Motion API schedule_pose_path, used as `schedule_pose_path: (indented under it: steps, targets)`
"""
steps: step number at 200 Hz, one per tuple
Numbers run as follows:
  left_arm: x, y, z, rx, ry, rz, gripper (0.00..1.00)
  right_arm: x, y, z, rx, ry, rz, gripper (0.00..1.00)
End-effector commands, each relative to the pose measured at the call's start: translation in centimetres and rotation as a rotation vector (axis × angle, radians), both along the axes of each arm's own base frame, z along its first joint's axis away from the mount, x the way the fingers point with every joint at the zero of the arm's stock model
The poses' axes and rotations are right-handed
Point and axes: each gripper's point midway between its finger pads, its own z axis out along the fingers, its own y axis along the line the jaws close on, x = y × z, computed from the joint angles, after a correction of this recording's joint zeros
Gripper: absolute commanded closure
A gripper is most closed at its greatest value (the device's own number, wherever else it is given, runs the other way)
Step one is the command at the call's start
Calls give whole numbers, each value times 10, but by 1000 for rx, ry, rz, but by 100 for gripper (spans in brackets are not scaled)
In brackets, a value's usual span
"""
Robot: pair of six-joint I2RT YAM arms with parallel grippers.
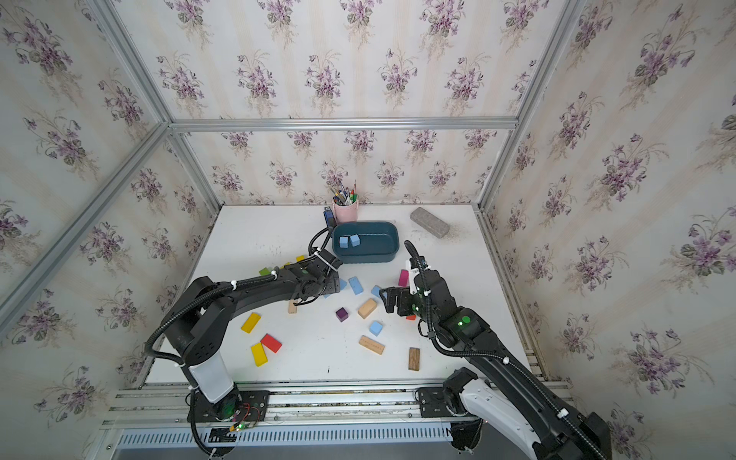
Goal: Pick out the blue building blocks
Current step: Pick up the building block from the center of the board.
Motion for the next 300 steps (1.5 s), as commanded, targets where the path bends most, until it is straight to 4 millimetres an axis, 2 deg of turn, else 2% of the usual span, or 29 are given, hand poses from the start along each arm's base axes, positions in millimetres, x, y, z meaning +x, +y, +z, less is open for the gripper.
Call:
schedule_pose_path:
  steps: [1, 133, 171, 180, 225, 268, 300]
  targets:
    - [6, 1, 1, 5, -26, 26, 16, 1, 2, 3, 12, -7, -1, 0]
    - [2, 4, -29, 42, 31, 32, 35, 3, 5, 3, 18, 3, 2, 0]
    - [2, 3, -33, 43, 39, 33, 44, 4, 5, 3, 18, 2, 2, 0]
    - [1, 4, -34, 44, 40, 32, 51, 4, 6, 4, 18, 2, 4, 0]
    - [0, 6, -37, 49, 46, 36, 66, 4, 5, 2, 16, 4, 4, 0]
    - [0, 9, -33, 43, 37, 46, 78, 3, 4, 1, 13, 5, 1, 0]
    - [2, 10, -13, 21, -5, 46, 84, 4, 4, 0, 11, 5, 1, 0]
